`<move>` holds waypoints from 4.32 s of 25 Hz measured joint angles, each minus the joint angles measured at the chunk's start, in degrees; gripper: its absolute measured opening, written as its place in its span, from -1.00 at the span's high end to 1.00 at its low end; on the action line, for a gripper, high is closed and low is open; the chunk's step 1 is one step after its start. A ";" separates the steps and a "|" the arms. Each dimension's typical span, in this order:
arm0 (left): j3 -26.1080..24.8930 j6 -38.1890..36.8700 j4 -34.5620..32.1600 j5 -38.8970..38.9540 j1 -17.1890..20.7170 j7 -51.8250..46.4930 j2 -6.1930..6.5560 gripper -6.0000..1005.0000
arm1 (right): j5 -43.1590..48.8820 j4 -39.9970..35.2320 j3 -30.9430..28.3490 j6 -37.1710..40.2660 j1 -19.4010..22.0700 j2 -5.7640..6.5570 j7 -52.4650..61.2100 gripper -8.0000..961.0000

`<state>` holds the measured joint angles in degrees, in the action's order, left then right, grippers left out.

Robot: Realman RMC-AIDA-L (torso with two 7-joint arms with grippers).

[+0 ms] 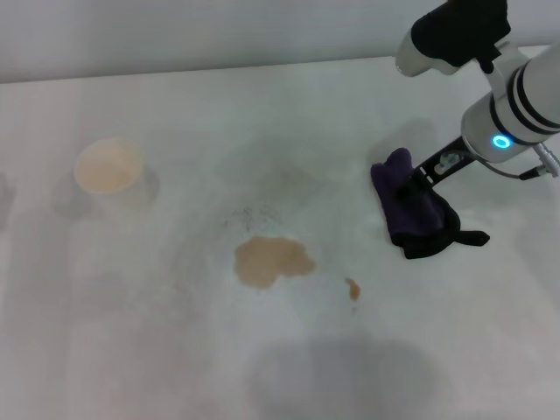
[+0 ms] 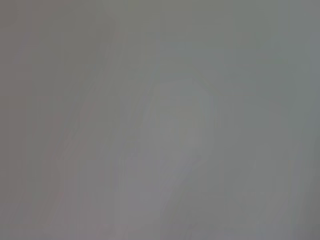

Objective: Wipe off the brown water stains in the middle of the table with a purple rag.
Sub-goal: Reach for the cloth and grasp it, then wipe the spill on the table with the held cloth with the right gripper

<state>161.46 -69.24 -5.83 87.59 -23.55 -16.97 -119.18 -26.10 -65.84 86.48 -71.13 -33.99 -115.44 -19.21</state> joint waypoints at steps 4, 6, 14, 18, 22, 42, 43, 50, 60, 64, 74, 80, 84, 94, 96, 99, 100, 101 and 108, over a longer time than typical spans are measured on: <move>0.00 0.51 -0.13 0.88 -0.23 0.00 0.00 -0.76 | 0.08 2.95 0.11 0.24 -0.94 0.05 -0.03 -0.46; 0.00 0.51 -0.19 1.03 -0.28 0.00 0.00 -0.76 | 0.48 4.04 0.56 0.90 -1.48 0.03 -0.04 -0.22; 0.00 0.86 -0.27 1.09 -0.42 0.00 0.00 -0.76 | 2.78 4.80 3.31 2.31 -1.82 -0.17 0.38 -0.11; 0.00 0.86 -0.32 1.10 -0.46 0.00 0.00 -0.76 | 2.63 4.57 3.29 3.83 -1.57 -0.24 0.45 0.06; 0.00 0.85 -0.20 1.10 -0.40 0.00 0.00 -0.76 | 2.16 3.91 3.08 3.49 -1.68 -0.15 -0.10 0.36; 0.00 0.82 -0.27 1.18 -1.15 -0.71 0.00 -0.76 | -12.94 3.28 11.55 -5.94 -4.40 -0.43 -18.30 0.80; 0.00 0.71 -0.25 1.18 -1.30 -0.91 0.00 -0.76 | -14.14 4.05 12.38 -6.32 -4.79 -0.48 -18.81 0.80; 0.00 0.61 -0.17 1.18 -1.61 -0.95 0.00 -0.76 | -20.59 5.61 17.01 -6.65 -5.70 -0.61 -21.28 0.80; 0.00 0.86 -0.26 1.18 -1.84 -0.97 0.00 -0.76 | -24.54 7.90 18.47 2.03 -6.51 -0.78 -22.39 0.81; 0.00 0.87 -0.32 1.18 -1.75 -0.97 0.00 -0.76 | -26.72 13.56 18.60 6.20 -9.00 -0.77 -22.30 0.82; 0.00 0.91 -0.32 1.18 -1.23 -0.97 0.00 -0.76 | -26.49 16.26 17.49 16.63 -9.40 -0.42 -20.75 0.82; 0.00 0.90 -0.32 1.18 -1.23 -0.97 0.00 -0.76 | -26.71 16.70 17.44 19.65 -9.69 -0.44 -20.21 0.82; 0.00 0.87 -0.23 1.18 -1.25 -0.97 0.00 -0.76 | -27.89 16.07 18.16 17.27 -10.45 -0.73 -21.32 0.82; 0.00 0.87 -0.27 2.32 -1.45 -0.97 0.00 -0.76 | -33.30 15.55 20.47 8.62 -11.77 -0.75 -26.20 0.81; 0.00 0.64 -0.34 3.15 -1.37 -0.97 0.00 -0.76 | -33.39 15.54 20.48 6.03 -11.99 -0.71 -26.25 0.81; 0.00 0.49 -0.38 4.12 -1.27 -0.96 0.00 -0.76 | -33.60 15.47 20.47 3.55 -12.14 -0.61 -26.40 0.81; 0.00 0.48 -0.39 4.20 -1.25 -0.96 0.00 -0.76 | -33.64 15.54 20.47 3.42 -12.15 -0.61 -26.77 0.82; 0.00 0.47 -0.40 4.22 -1.28 -0.96 0.00 -0.76 | -33.71 15.71 20.47 3.46 -12.15 -0.64 -27.27 0.82; 0.00 0.50 -0.42 4.26 -1.37 -0.96 0.00 -0.76 | -35.16 16.24 20.97 10.99 -11.69 -0.73 -28.14 0.81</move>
<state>161.46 -68.74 -6.25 91.85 -24.92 -17.93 -119.18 -61.26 -49.59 107.45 -60.15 -45.69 -116.17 -47.35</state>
